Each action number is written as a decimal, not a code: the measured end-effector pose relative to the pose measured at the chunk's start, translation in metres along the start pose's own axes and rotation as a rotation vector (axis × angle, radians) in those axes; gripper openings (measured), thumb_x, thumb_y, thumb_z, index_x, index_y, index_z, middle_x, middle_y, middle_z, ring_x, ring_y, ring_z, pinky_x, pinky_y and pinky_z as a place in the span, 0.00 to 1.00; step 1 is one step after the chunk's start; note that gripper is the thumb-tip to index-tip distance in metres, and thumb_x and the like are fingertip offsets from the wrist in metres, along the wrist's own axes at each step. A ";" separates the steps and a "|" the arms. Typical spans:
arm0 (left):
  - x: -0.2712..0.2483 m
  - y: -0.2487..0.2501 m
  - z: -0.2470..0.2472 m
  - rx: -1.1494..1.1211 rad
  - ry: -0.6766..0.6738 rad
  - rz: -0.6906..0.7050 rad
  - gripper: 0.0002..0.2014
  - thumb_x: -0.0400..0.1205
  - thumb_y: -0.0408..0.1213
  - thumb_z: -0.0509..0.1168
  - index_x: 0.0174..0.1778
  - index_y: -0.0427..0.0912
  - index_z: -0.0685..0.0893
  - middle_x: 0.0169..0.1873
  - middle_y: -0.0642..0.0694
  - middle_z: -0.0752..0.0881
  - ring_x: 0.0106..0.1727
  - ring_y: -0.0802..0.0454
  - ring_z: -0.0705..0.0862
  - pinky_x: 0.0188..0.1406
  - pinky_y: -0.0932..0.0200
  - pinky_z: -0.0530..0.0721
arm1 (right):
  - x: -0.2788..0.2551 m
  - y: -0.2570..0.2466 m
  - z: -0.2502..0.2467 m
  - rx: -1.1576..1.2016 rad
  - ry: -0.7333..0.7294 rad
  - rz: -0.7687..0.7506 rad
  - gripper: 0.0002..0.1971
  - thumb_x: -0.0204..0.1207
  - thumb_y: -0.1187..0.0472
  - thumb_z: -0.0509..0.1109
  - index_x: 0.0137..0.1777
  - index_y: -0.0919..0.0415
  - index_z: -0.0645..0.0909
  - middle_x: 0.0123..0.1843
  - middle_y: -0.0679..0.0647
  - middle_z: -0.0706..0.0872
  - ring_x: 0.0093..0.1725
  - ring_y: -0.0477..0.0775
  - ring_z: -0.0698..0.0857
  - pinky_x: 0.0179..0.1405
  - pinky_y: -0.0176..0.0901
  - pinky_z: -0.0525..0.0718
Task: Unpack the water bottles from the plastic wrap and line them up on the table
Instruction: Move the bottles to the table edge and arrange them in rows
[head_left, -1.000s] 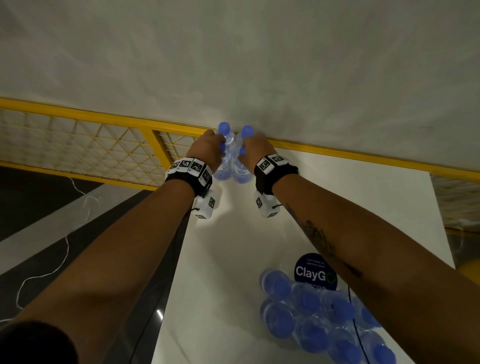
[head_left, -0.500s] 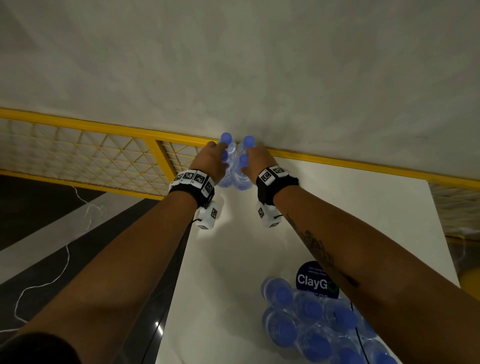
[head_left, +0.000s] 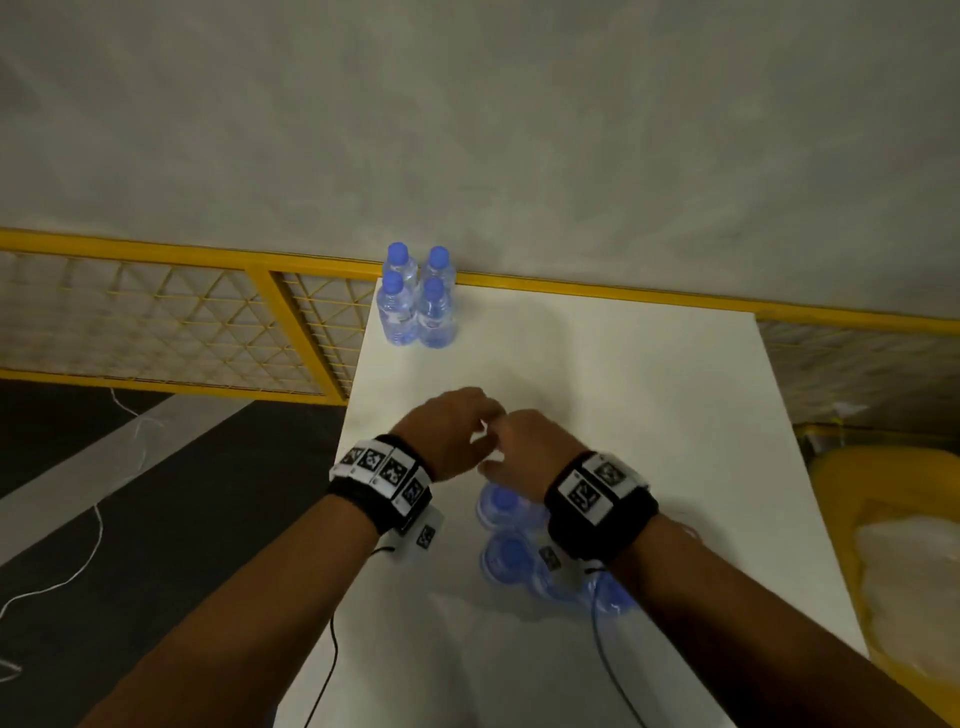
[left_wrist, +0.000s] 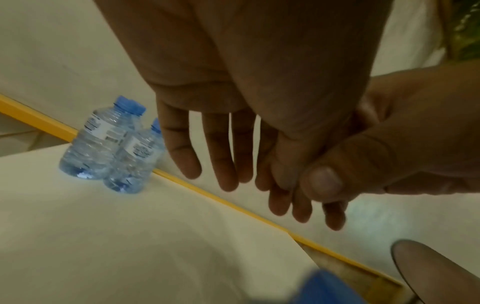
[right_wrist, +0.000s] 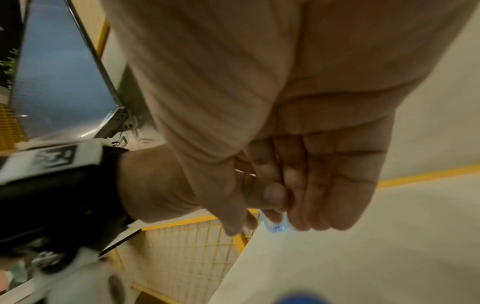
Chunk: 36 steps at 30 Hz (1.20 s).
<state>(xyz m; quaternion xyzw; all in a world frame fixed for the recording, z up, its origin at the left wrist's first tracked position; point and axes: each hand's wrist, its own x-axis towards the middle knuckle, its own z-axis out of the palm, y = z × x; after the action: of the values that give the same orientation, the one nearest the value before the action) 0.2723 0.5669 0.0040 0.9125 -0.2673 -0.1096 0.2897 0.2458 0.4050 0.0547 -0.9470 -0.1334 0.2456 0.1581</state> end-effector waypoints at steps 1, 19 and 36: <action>-0.008 0.008 0.009 0.010 -0.056 0.008 0.13 0.79 0.48 0.69 0.59 0.52 0.87 0.52 0.51 0.85 0.48 0.52 0.87 0.50 0.48 0.88 | -0.019 0.002 0.007 -0.011 -0.033 0.017 0.20 0.73 0.49 0.70 0.61 0.61 0.81 0.54 0.60 0.88 0.51 0.62 0.88 0.48 0.48 0.85; -0.045 0.053 0.058 0.363 -0.145 -0.151 0.14 0.83 0.36 0.67 0.64 0.48 0.82 0.61 0.48 0.79 0.59 0.43 0.84 0.48 0.48 0.85 | -0.081 -0.003 0.097 -0.062 0.051 -0.011 0.15 0.84 0.65 0.55 0.67 0.71 0.73 0.61 0.66 0.83 0.56 0.64 0.85 0.52 0.53 0.80; 0.134 -0.001 -0.065 0.567 0.078 -0.257 0.12 0.84 0.47 0.65 0.63 0.51 0.83 0.62 0.48 0.83 0.65 0.41 0.83 0.53 0.44 0.80 | 0.058 0.023 -0.057 0.238 0.210 0.090 0.17 0.72 0.56 0.75 0.58 0.63 0.82 0.49 0.58 0.85 0.47 0.60 0.86 0.44 0.43 0.80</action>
<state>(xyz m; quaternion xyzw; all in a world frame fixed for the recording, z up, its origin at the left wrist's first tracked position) 0.4069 0.5243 0.0500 0.9868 -0.1582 -0.0313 0.0175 0.3277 0.3901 0.0693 -0.9471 -0.0437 0.1660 0.2712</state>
